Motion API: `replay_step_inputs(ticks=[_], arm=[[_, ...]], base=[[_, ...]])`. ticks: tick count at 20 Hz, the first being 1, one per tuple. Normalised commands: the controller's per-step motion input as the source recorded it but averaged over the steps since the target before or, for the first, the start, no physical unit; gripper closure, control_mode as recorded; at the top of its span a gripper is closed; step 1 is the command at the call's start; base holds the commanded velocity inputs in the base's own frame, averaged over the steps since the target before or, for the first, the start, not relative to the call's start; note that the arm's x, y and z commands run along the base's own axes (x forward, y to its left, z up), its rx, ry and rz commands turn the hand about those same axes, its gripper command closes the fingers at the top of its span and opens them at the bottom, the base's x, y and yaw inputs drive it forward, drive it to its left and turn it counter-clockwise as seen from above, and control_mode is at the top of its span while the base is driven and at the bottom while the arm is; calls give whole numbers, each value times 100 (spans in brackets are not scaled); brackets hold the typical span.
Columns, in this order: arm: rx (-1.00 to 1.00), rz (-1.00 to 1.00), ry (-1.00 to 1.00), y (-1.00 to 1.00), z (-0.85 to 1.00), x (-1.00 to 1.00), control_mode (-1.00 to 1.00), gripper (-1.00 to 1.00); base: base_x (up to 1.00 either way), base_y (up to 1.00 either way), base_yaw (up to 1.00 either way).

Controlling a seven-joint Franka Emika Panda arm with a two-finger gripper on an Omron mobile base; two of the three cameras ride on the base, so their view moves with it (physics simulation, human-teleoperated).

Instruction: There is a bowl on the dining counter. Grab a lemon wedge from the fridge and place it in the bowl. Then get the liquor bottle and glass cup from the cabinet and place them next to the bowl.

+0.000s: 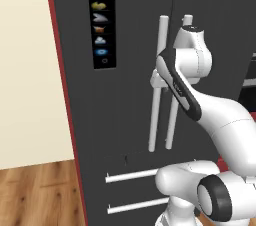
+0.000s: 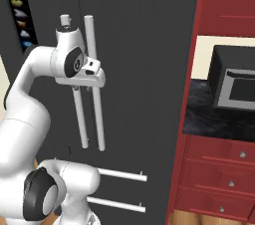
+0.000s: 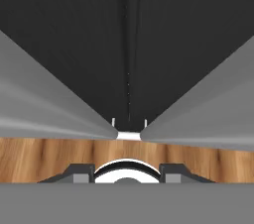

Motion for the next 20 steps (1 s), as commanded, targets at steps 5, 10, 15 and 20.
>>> replay_step_inputs(ticks=[5, 10, 15, 20], arm=[[0, 0, 0, 0, 0, 0, 100, -100], [0, 0, 0, 0, 0, 0, 100, -100], [0, 0, 0, 0, 0, 0, 100, -100], [0, 0, 0, 0, 0, 0, -100, -100]], base=[[-5, 0, 0], [-73, 0, -3], [-64, 0, -5], [-13, 0, -2]])
